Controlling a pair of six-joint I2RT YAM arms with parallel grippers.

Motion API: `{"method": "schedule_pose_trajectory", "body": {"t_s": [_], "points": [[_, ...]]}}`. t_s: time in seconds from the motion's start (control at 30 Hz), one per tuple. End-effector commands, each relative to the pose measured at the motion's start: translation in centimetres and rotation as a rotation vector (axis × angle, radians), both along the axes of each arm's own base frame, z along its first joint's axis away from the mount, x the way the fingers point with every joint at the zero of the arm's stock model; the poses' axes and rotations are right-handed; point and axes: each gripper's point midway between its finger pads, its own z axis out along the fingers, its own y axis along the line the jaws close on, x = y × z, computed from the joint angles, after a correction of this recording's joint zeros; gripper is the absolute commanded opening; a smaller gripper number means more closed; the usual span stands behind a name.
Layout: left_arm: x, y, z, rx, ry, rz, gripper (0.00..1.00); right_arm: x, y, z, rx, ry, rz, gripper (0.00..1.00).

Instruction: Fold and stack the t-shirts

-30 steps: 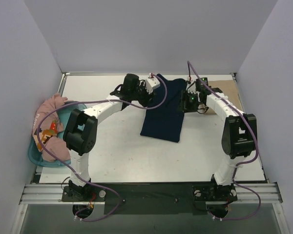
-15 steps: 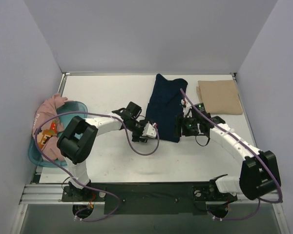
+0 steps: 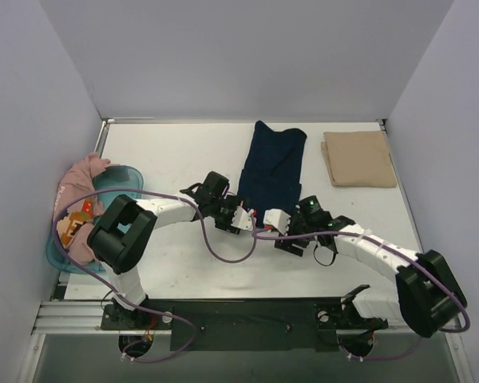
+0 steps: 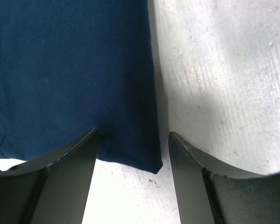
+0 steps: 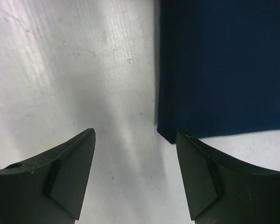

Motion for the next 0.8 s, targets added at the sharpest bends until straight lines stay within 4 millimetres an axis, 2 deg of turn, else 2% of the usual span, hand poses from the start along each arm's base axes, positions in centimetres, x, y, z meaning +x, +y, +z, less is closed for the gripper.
{"method": "schedule_pose_trajectory", "body": {"t_s": [0.0, 0.13, 0.23, 0.37, 0.4, 0.5, 0.53, 0.57, 0.63, 0.7, 0.77], "points": [[1.0, 0.1, 2.3, -0.048, -0.046, 0.038, 0.71, 2.1, -0.2, -2.6, -0.148, -0.111, 0.123, 0.65], [1.1, 0.8, 1.7, -0.04, -0.05, 0.045, 0.71, 3.7, 0.3, -3.5, -0.185, -0.098, 0.105, 0.62], [1.0, 0.9, 1.2, -0.041, -0.059, 0.044, 0.68, 3.9, 0.4, -3.5, -0.201, -0.141, 0.114, 0.62], [1.9, 0.1, 1.6, -0.078, -0.106, 0.049, 0.45, 3.3, -0.4, -3.8, -0.244, -0.166, 0.134, 0.62], [2.0, 0.1, 1.6, -0.076, -0.114, 0.044, 0.34, 3.3, -0.7, -3.9, -0.254, -0.169, 0.135, 0.62], [2.0, 0.3, 1.0, -0.056, -0.143, 0.019, 0.15, 3.5, -1.9, -4.9, -0.313, -0.16, 0.131, 0.61], [2.0, 0.2, 1.1, -0.058, -0.146, 0.019, 0.02, 4.0, -2.2, -5.1, -0.337, -0.172, 0.115, 0.6], [2.0, 0.2, 1.1, -0.061, -0.145, 0.02, 0.0, 4.2, -2.5, -5.3, -0.351, -0.175, 0.109, 0.58], [2.0, 0.0, 1.4, -0.073, -0.146, 0.02, 0.0, 4.5, -2.9, -5.8, -0.381, -0.189, 0.093, 0.49], [2.2, -0.3, 1.7, -0.096, -0.144, 0.033, 0.0, 4.3, -3.0, -6.3, -0.385, -0.185, 0.096, 0.15], [2.3, -0.5, 2.3, -0.115, -0.143, 0.047, 0.0, 4.0, -3.1, -6.3, -0.384, -0.168, 0.092, 0.06]]}}
